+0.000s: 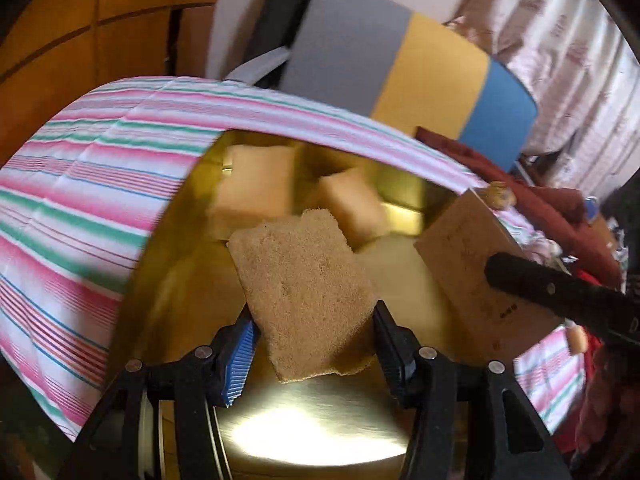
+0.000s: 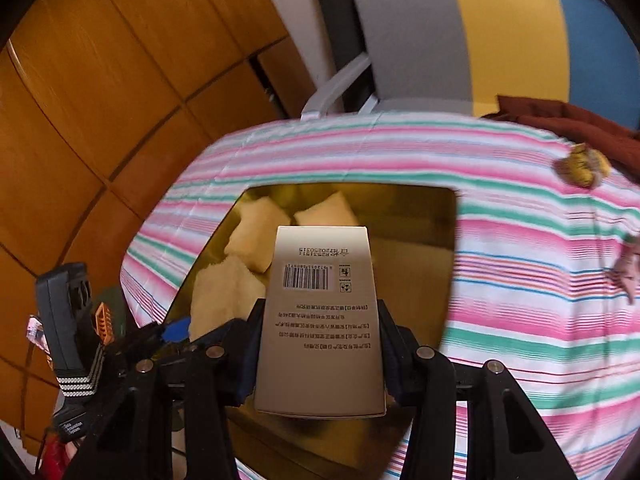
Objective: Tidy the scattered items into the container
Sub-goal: 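Carry the white box and yellow sponge over the gold box, then open both tools to drop the box and sponge into the gold box, then move both open tools back to the pile of items, then grasp the white eraser block with the right tool while the left grasps the pink striped sock, then carry the white eraser block and pink sock over the gold box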
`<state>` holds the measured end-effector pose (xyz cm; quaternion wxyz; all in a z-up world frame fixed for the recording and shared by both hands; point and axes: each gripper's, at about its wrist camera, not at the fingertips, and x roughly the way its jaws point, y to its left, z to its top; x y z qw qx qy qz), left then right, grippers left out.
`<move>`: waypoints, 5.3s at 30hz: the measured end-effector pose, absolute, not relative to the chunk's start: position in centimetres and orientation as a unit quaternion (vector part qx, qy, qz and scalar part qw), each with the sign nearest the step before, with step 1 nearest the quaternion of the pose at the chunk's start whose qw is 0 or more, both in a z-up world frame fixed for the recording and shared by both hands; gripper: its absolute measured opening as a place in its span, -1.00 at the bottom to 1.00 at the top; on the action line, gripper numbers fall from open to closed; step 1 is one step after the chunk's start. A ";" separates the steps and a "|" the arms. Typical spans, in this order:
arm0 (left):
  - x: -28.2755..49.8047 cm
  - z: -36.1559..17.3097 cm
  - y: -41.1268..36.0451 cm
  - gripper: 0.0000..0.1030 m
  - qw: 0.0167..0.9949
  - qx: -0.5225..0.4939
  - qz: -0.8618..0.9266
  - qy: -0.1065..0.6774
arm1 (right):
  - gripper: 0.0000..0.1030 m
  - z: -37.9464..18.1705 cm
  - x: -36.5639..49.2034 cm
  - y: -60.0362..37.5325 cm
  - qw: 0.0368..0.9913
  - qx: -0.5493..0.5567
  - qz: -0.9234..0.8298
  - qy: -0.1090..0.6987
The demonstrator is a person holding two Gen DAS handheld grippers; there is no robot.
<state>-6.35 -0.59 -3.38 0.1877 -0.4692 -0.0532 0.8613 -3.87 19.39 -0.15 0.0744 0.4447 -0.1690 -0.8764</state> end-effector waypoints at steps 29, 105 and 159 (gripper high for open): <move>-7.5 -2.2 -4.3 0.35 0.123 -0.467 0.871 -0.090 | 0.38 -1.9 -5.7 17.0 0.099 0.429 -0.853 -0.281; 0.2 -3.8 33.8 0.38 0.400 -0.449 0.793 0.096 | 0.42 -7.3 13.2 57.5 -0.307 0.485 -0.787 -0.225; -0.1 -6.5 32.1 -0.53 0.391 -0.421 0.817 0.043 | 0.18 -3.7 13.8 57.1 -0.255 0.369 -0.854 -0.263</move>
